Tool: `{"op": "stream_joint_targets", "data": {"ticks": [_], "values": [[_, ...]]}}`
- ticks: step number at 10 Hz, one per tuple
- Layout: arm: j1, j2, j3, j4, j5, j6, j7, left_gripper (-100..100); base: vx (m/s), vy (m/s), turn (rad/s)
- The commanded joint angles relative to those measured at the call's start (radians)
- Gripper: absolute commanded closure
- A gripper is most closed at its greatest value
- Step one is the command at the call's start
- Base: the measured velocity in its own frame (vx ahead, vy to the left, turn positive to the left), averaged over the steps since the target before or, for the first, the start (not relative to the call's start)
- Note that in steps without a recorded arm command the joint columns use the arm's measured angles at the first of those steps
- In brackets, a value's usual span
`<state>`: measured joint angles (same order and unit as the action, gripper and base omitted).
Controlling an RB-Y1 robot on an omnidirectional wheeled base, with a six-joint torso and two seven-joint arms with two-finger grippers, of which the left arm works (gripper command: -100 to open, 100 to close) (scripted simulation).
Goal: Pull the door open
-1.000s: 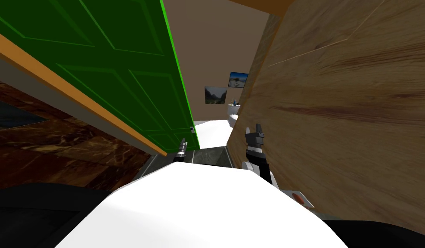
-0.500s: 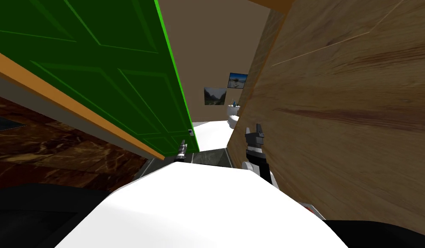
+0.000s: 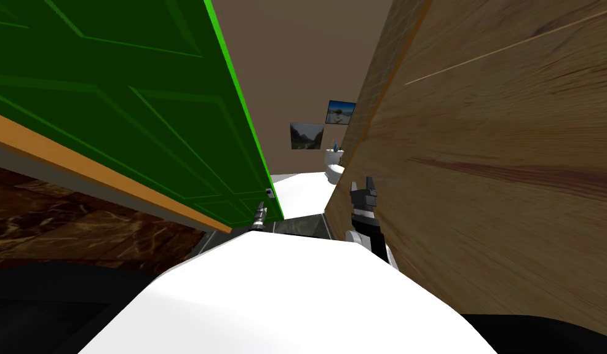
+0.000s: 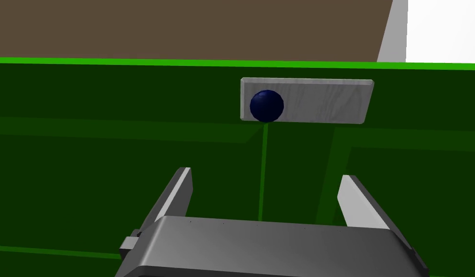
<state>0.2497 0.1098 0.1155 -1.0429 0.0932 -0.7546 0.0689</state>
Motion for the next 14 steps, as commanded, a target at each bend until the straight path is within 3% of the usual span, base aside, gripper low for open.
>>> {"op": "stream_joint_targets", "data": {"ticks": [1, 8, 9, 10, 11, 14], "values": [[-0.004, 0.013, 0.01, 0.018, 0.006, -0.008, 0.01, -100, 0.093, 0.007, -0.071], [-0.025, 0.076, 0.057, 0.105, 0.037, -0.044, 0.057, -100, 0.202, 0.019, -0.086], [-0.027, 0.081, 0.06, 0.112, 0.039, -0.047, 0.061, -100, 0.136, 0.004, -0.022], [-0.016, 0.071, 0.054, 0.095, 0.036, -0.04, 0.055, -100, 0.04, -0.016, 0.025], [-0.016, 0.071, 0.054, 0.095, 0.036, -0.04, 0.055, 100, -0.019, 0.0, -0.004], [-0.016, 0.071, 0.054, 0.095, 0.036, -0.04, 0.055, 100, -0.011, 0.003, -0.009]]}}
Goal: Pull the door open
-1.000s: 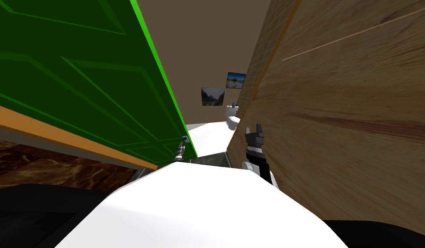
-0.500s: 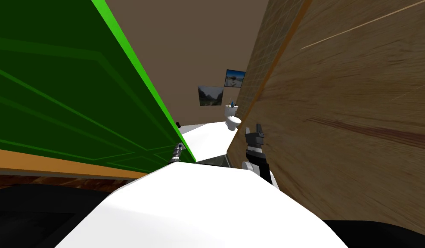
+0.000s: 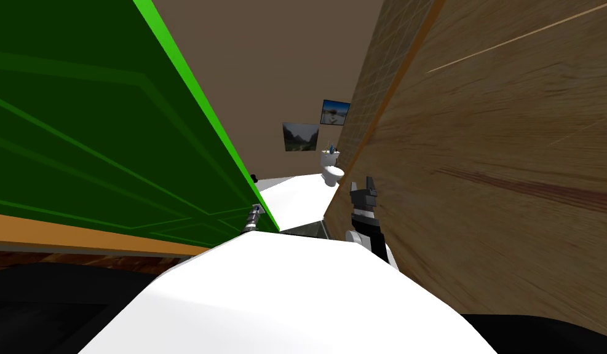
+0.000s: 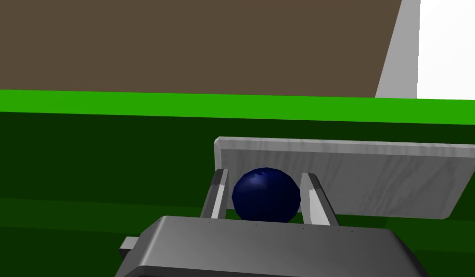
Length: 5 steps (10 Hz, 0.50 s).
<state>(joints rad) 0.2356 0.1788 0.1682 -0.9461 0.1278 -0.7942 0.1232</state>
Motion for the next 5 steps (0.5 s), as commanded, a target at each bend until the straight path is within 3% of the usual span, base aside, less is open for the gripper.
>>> {"op": "stream_joint_targets", "data": {"ticks": [1, 2, 5], "values": [[-0.002, 0.002, 0.002, -0.002, 0.001, -0.001, 0.001, 100, 0.0, 0.0, 0.0], [-0.002, 0.002, 0.002, -0.002, 0.001, -0.001, 0.001, 100, 0.0, 0.0, 0.0], [0.018, 0.021, -0.023, -0.005, -0.011, -0.017, 0.028, 100, -0.155, 0.017, -0.095]]}}
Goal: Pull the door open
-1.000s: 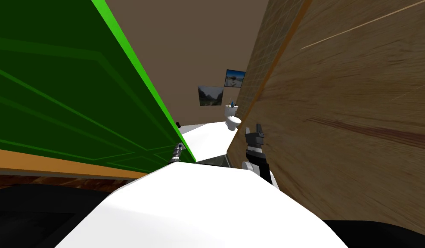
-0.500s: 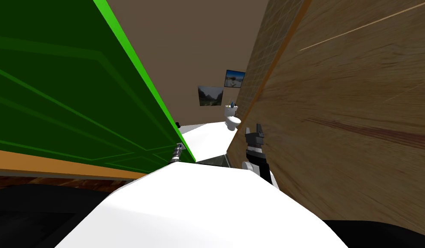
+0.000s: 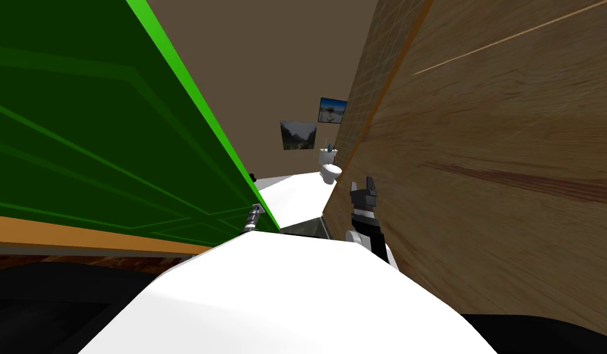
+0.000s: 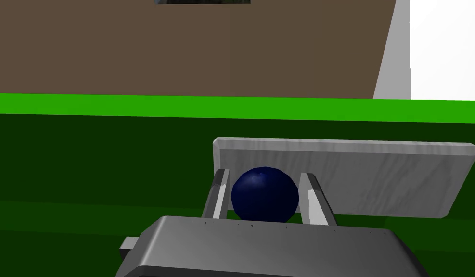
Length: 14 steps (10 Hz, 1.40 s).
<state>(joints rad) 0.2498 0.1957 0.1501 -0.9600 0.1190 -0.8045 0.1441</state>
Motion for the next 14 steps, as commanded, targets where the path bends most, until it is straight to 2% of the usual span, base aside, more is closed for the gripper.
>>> {"op": "stream_joint_targets", "data": {"ticks": [1, 6, 7, 8, 9, 10, 14], "values": [[0.01, 0.011, -0.013, 0.007, -0.006, -0.013, 0.017, 100, -0.187, -0.007, -0.107], [0.042, 0.049, -0.057, -0.003, -0.026, -0.045, 0.068, 100, -0.21, 0.026, -0.111], [0.047, 0.054, -0.063, -0.004, -0.029, -0.05, 0.075, 100, -0.206, -0.004, -0.094], [0.043, 0.048, -0.06, -0.006, -0.028, -0.041, 0.068, 100, -0.087, -0.013, -0.014], [0.062, 0.062, -0.076, -0.005, -0.036, -0.062, 0.085, 100, -0.152, 0.002, -0.123], [0.066, 0.065, -0.079, -0.005, -0.038, -0.067, 0.089, 100, -0.22, 0.042, -0.129], [0.107, 0.103, -0.113, -0.004, -0.055, -0.125, 0.131, 100, -0.221, 0.041, -0.126]]}}
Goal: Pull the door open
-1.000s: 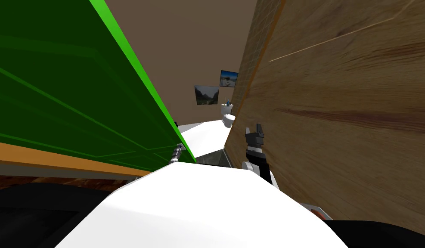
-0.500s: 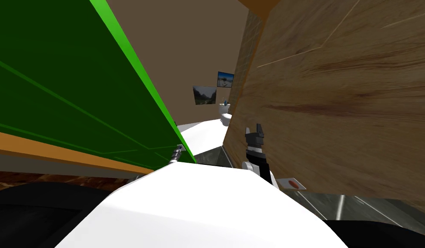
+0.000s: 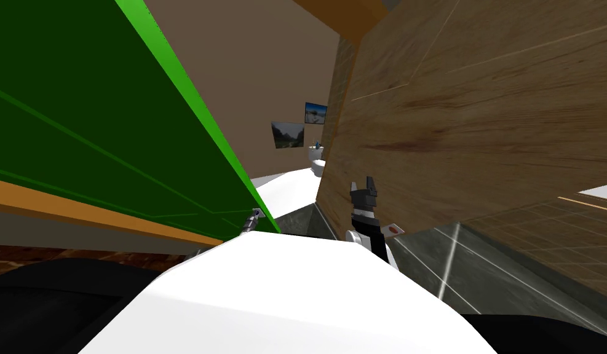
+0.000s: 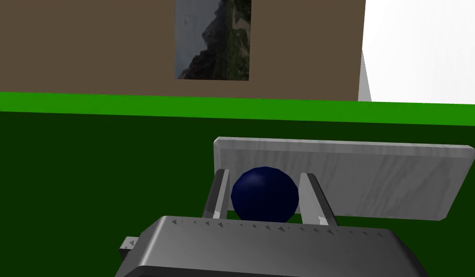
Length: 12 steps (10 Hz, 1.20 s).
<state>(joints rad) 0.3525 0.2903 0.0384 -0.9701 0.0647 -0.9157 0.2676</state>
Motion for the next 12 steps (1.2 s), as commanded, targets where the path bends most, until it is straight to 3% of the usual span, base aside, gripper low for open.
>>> {"op": "stream_joint_targets", "data": {"ticks": [1, 2, 3, 4, 11, 12], "values": [[0.012, 0.015, -0.007, 0.006, -0.004, -0.025, 0.015, 100, -0.193, 0.0, -0.092], [0.02, 0.023, -0.013, 0.006, -0.007, -0.036, 0.023, 100, -0.206, 0.001, -0.088], [0.01, 0.017, -0.011, 0.011, -0.006, -0.026, 0.017, 100, -0.096, 0.002, -0.015], [0.025, 0.028, -0.021, 0.021, -0.011, -0.052, 0.03, 100, -0.16, 0.01, -0.172], [0.071, 0.08, -0.052, 0.052, -0.031, -0.158, 0.079, 100, -0.221, 0.045, -0.145], [0.066, 0.076, -0.051, 0.049, -0.03, -0.144, 0.075, 100, -0.11, 0.015, -0.03]]}}
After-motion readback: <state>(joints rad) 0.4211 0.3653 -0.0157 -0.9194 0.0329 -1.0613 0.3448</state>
